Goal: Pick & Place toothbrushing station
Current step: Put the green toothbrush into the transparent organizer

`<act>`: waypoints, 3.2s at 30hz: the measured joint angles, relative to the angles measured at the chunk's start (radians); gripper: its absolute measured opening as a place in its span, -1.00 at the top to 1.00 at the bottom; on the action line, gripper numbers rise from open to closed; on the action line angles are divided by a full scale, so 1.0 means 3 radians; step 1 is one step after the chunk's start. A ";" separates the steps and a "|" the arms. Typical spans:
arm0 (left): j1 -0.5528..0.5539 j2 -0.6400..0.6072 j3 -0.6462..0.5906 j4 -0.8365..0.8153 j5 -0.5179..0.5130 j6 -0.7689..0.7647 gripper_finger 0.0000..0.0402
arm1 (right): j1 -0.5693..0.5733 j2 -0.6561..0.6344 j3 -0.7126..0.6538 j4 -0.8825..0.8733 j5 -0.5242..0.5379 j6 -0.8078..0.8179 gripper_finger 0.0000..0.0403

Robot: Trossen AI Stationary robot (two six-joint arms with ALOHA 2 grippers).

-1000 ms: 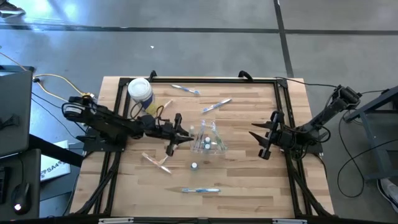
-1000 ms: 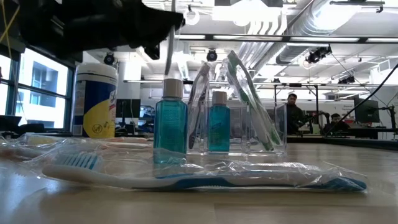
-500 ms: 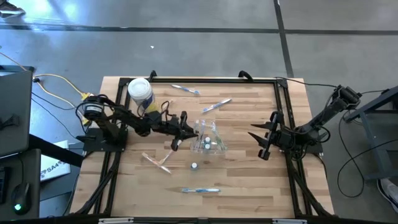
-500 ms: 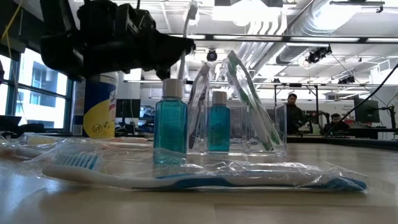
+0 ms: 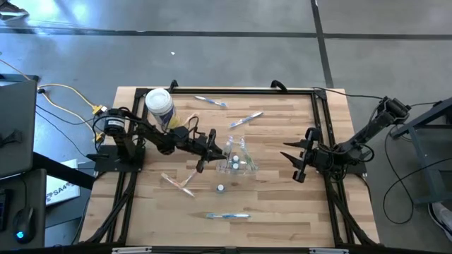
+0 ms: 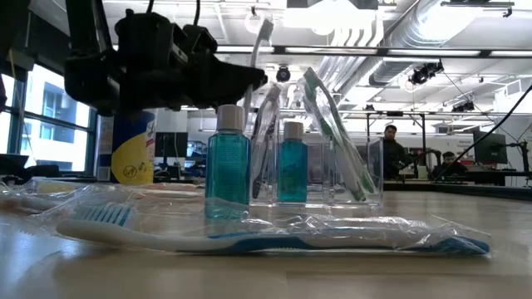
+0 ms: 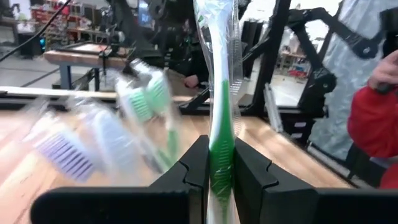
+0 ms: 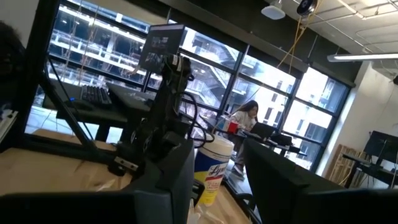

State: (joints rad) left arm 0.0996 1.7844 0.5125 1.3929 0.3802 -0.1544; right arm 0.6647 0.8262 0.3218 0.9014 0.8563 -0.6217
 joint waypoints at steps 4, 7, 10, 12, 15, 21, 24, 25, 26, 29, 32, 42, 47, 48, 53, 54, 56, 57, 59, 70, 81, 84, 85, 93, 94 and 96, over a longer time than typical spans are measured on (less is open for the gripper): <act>0.0092 0.0000 0.0000 -0.0092 0.0098 0.0000 0.81 | 0.0000 0.0000 0.0000 -0.0025 0.0000 0.0043 0.34; 0.0088 0.0055 -0.0001 -0.0155 0.0111 -0.0018 0.81 | 0.0000 0.0001 0.0000 -0.0062 0.0000 0.0055 0.34; 0.0081 0.0109 0.0000 -0.0105 0.0126 -0.0024 0.81 | 0.0000 0.0001 0.0000 -0.0080 0.0001 0.0055 0.34; 0.0082 0.0166 0.0000 -0.0137 0.0125 -0.0056 0.81 | 0.0000 0.0000 0.0000 -0.0082 0.0000 0.0055 0.34; 0.0083 0.0217 0.0000 -0.0062 0.0125 -0.0086 0.81 | 0.0000 0.0000 0.0000 -0.0082 0.0000 0.0055 0.34; 0.0083 0.0261 0.0000 -0.0108 0.0161 -0.0026 0.81 | 0.0000 0.0000 0.0000 -0.0084 0.0000 0.0054 0.34; 0.0083 0.0318 0.0000 -0.0098 0.0161 -0.0029 0.77 | 0.0000 0.0000 0.0000 -0.0091 0.0001 0.0054 0.34; 0.0083 0.0337 0.0000 -0.0107 0.0161 -0.0042 0.76 | 0.0000 0.0000 0.0000 -0.0094 0.0000 0.0054 0.34; 0.0083 0.0352 0.0000 -0.0115 0.0160 -0.0075 0.76 | 0.0000 0.0000 0.0000 -0.0095 0.0001 0.0054 0.34; 0.0083 0.0366 0.0000 -0.0108 0.0160 -0.0113 0.75 | -0.0001 0.0000 0.0000 -0.0097 0.0001 0.0054 0.34; 0.0083 0.0366 0.0000 -0.0108 0.0160 -0.0113 0.74 | 0.0000 0.0000 0.0000 -0.0099 0.0000 0.0037 0.34; 0.0082 0.0366 0.0000 -0.0225 0.0105 0.0033 0.73 | -0.0001 0.0000 0.0000 -0.0100 0.0001 0.0001 0.34; 0.0082 0.0366 -0.0001 -0.0219 0.0105 0.0026 0.72 | 0.0000 0.0000 0.0000 -0.0101 0.0001 -0.0011 0.34; 0.0082 0.0366 0.0000 -0.0219 0.0105 0.0026 0.72 | -0.0001 0.0000 0.0000 -0.0101 0.0001 -0.0011 0.34; 0.0050 0.0366 -0.0001 -0.0216 0.0098 0.0041 0.72 | -0.0001 0.0000 0.0000 -0.0101 0.0001 -0.0011 0.34; 0.0031 0.0366 0.0003 -0.0218 0.0095 0.0051 0.72 | -0.0001 0.0001 0.0000 -0.0101 0.0002 -0.0011 0.34; -0.0003 0.0366 0.0031 -0.0251 0.0095 0.0054 0.72 | -0.0001 0.0000 0.0000 -0.0102 0.0002 -0.0011 0.34; -0.0017 0.0366 0.0049 -0.0281 0.0094 0.0058 0.72 | -0.0001 0.0000 0.0000 -0.0101 0.0001 -0.0011 0.34; -0.0036 0.0366 0.0074 -0.0320 0.0096 0.0061 0.72 | -0.0001 0.0000 0.0000 -0.0102 0.0002 -0.0011 0.34; -0.0029 0.0362 0.0103 -0.0403 0.0110 -0.0024 0.42 | -0.0001 0.0000 0.0001 -0.0105 0.0017 -0.0011 0.34; -0.0029 0.0339 0.0103 -0.0448 0.0093 0.0064 0.12 | -0.0001 0.0000 0.0001 -0.0106 0.0017 -0.0011 0.34; -0.0029 0.0338 0.0103 -0.0449 0.0093 0.0064 0.13 | -0.0001 0.0000 0.0001 -0.0111 0.0026 -0.0011 0.34; -0.0029 0.0338 0.0103 -0.0446 0.0093 0.0063 0.13 | -0.0001 0.0000 0.0001 -0.0115 0.0027 -0.0011 0.34; -0.0030 0.0338 0.0102 -0.0450 0.0095 0.0063 0.13 | 0.0000 0.0000 0.0001 -0.0184 0.0026 -0.0010 0.34; -0.0032 0.0338 0.0102 -0.0450 0.0095 0.0061 0.13 | -0.0001 0.0000 0.0001 -0.0184 0.0026 -0.0011 0.34; -0.0035 0.0338 0.0102 -0.0450 0.0096 0.0063 0.13 | 0.0000 0.0000 0.0001 -0.0185 0.0026 -0.0010 0.34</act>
State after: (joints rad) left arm 0.0889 1.8858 0.5430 1.2580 0.4089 -0.1356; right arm 0.6647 0.8261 0.3222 0.8459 0.8642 -0.6247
